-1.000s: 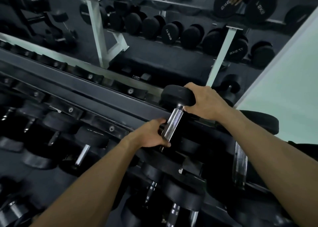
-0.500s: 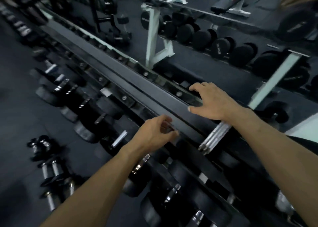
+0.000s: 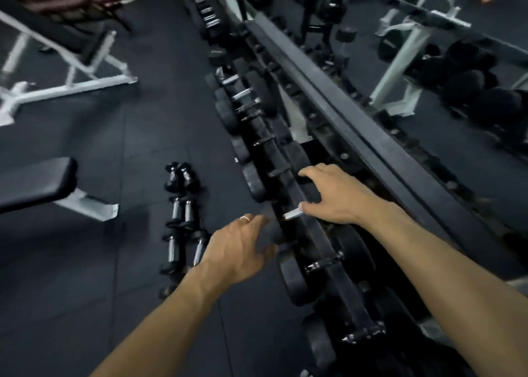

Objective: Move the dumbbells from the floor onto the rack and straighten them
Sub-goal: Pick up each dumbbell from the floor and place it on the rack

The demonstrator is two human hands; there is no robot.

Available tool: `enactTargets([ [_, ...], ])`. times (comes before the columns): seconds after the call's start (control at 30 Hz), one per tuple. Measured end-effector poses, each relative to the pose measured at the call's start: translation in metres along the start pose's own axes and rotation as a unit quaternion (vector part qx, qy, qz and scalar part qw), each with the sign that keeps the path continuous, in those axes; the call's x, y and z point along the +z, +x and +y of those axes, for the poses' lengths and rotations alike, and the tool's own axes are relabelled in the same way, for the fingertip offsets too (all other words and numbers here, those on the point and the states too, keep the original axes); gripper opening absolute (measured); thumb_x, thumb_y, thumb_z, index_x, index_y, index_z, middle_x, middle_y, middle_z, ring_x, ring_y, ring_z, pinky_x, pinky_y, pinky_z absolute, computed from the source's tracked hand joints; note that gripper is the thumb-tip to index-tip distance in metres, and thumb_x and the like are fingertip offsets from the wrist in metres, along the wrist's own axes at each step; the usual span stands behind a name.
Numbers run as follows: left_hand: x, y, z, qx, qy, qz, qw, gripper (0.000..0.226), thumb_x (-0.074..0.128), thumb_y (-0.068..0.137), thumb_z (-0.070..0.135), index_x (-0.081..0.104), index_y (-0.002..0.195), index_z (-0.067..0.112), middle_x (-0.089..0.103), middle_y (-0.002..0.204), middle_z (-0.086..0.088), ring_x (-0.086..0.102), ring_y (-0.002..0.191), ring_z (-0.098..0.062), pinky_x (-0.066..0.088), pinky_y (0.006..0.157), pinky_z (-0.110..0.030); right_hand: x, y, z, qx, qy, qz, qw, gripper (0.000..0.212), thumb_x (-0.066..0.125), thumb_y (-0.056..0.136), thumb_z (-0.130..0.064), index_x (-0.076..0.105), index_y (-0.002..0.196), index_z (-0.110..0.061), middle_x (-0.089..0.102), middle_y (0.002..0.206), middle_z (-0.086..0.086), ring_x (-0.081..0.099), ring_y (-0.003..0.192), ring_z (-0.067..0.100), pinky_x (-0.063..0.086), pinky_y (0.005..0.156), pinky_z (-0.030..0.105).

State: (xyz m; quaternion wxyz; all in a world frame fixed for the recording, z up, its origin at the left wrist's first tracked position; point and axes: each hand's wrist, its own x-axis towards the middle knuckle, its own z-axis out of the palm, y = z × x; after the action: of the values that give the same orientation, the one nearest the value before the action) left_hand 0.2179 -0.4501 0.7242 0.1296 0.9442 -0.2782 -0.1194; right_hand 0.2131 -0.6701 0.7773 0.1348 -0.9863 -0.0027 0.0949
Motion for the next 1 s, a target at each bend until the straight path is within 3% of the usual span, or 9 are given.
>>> enactTargets([
  [0.3, 0.005, -0.099, -0.153, -0.113, 0.002, 0.013, 0.994, 0.045, 0.054, 0.088, 0.052, 0.05, 0.12, 0.022, 0.054, 0.114, 0.002, 0.055, 0.108, -0.022, 0.044, 0.075, -0.035, 0.075, 0.055, -0.165, -0.093, -0.037, -0.068, 0.993, 0.074, 0.062, 0.087, -0.047, 0.03, 0.15, -0.022, 0.041, 0.147, 0.001, 0.034, 0.138, 0.022, 0.039, 0.105, 0.039],
  [0.47, 0.022, -0.133, -0.228, -0.173, -0.008, 0.008, 0.985, 0.048, 0.053, 0.087, 0.051, 0.049, 0.128, 0.026, 0.056, 0.118, 0.002, 0.055, 0.111, -0.022, 0.046, 0.082, -0.036, 0.131, 0.095, -0.234, -0.137, -0.037, -0.114, 0.983, 0.071, 0.061, 0.088, -0.045, 0.032, 0.148, -0.022, 0.043, 0.143, 0.002, 0.037, 0.135, 0.024, 0.042, 0.103, 0.041],
  [0.77, 0.109, -0.125, -0.352, -0.292, -0.082, -0.05, 0.951, 0.05, 0.05, 0.09, 0.048, 0.042, 0.133, 0.024, 0.054, 0.122, 0.0, 0.054, 0.112, -0.024, 0.047, 0.082, -0.037, 0.27, 0.209, -0.293, -0.184, -0.047, -0.224, 0.956, 0.069, 0.062, 0.088, -0.039, 0.032, 0.148, -0.021, 0.046, 0.138, 0.003, 0.043, 0.128, 0.025, 0.043, 0.096, 0.039],
  [1.0, 0.213, -0.103, -0.45, -0.355, -0.141, -0.081, 0.921, 0.045, 0.049, 0.09, 0.051, 0.048, 0.127, 0.025, 0.054, 0.116, 0.002, 0.055, 0.109, -0.02, 0.047, 0.082, -0.035, 0.412, 0.283, -0.314, -0.191, -0.059, -0.317, 0.927, 0.072, 0.065, 0.087, -0.039, 0.032, 0.148, -0.022, 0.046, 0.138, 0.002, 0.047, 0.126, 0.024, 0.045, 0.096, 0.037],
])
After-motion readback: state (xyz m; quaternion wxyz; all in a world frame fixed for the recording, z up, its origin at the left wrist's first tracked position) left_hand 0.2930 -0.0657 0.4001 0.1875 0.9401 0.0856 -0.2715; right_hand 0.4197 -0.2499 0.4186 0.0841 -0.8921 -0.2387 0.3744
